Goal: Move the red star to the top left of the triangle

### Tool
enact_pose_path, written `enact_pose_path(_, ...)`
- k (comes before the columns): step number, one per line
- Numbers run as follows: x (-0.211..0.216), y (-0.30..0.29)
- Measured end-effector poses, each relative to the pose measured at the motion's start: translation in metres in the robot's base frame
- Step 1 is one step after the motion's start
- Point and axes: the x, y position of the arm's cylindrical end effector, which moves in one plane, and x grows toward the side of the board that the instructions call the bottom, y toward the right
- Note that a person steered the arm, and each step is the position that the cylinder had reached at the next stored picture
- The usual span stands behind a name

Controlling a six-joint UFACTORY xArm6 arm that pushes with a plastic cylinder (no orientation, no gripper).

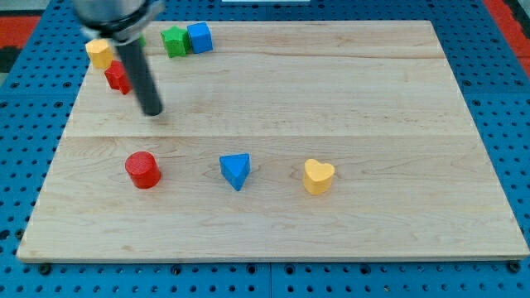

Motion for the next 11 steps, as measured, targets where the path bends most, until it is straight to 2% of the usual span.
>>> enact_pose_path(1, 0.041, -0.055)
enact_pose_path(2, 0.040, -0.159)
enact_pose_path(3, 0.027, -0.160)
enact_pose_path(4, -0.036, -0.157)
enact_pose_path(5, -0.044, -0.145)
enact_pose_path(6, -0.083, -0.067)
enact_pose_path(7, -0.013, -0.035)
enact_pose_path(9, 0.013, -0.022)
enact_pose_path(10, 0.032, -0.051)
enact_pose_path(11, 0.022, -0.017)
